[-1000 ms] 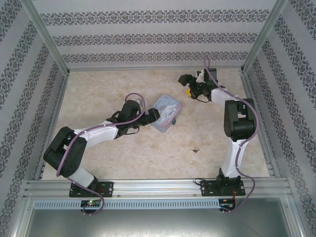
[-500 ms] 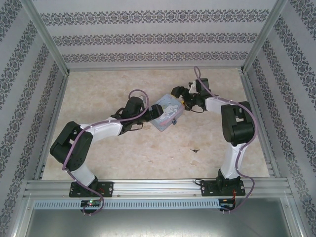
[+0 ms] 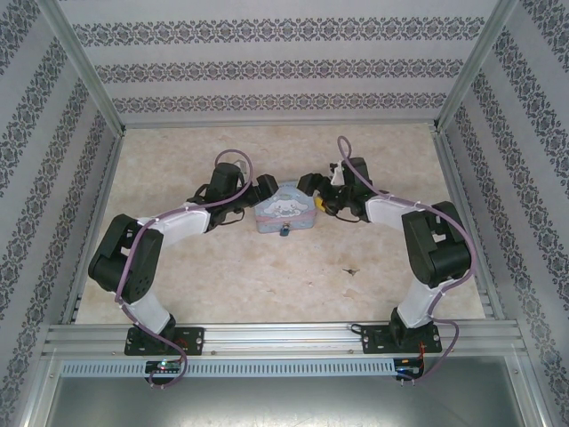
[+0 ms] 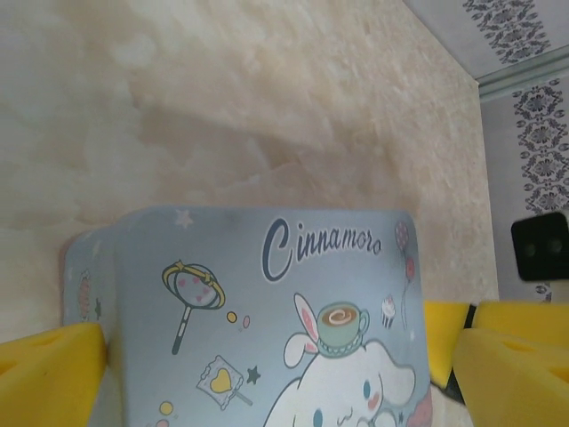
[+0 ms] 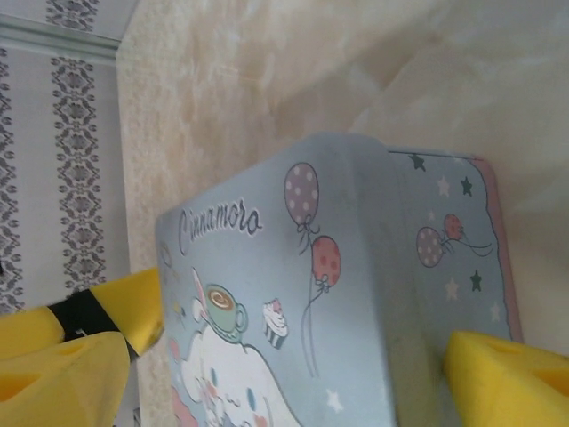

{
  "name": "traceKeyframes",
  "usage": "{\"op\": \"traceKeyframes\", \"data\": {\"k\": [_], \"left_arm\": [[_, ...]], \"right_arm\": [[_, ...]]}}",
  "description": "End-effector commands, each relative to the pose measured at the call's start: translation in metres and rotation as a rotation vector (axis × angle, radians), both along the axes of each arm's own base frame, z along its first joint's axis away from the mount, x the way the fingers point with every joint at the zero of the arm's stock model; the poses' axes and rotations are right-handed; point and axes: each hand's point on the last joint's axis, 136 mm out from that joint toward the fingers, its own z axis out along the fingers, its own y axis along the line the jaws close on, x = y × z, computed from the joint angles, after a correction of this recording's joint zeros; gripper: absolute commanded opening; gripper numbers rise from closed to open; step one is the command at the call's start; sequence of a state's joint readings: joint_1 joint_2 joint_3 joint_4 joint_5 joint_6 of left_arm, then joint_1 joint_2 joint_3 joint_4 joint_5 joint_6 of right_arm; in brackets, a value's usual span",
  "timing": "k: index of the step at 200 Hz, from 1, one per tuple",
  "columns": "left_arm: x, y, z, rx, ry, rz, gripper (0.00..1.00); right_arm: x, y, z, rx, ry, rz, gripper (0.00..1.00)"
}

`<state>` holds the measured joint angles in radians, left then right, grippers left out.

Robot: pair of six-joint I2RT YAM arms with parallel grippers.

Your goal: Unlock a padlock with a key

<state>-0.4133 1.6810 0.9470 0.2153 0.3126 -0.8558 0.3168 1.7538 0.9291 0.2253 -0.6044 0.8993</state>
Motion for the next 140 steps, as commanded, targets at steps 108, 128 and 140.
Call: {"op": "traceKeyframes", "data": {"k": [108,128,140], "left_arm": [[-0.010,-0.004,0.014,-0.036,-0.041,-0.052,0.99],[-0.010,0.014,0.018,-0.019,-0.052,-0.011,0.99],[-0.011,0.024,0.022,-0.008,-0.056,0.011,0.99]], "right_arm": [[-0.015,-0.058,0.025,-0.170,-0.064,-0.200,0.98],[-0.035,-0.072,0.026,-0.209,-0.051,-0.201,0.94],[-0.053,-0.080,0.020,-0.257,-0.019,-0.201,0.89]]}}
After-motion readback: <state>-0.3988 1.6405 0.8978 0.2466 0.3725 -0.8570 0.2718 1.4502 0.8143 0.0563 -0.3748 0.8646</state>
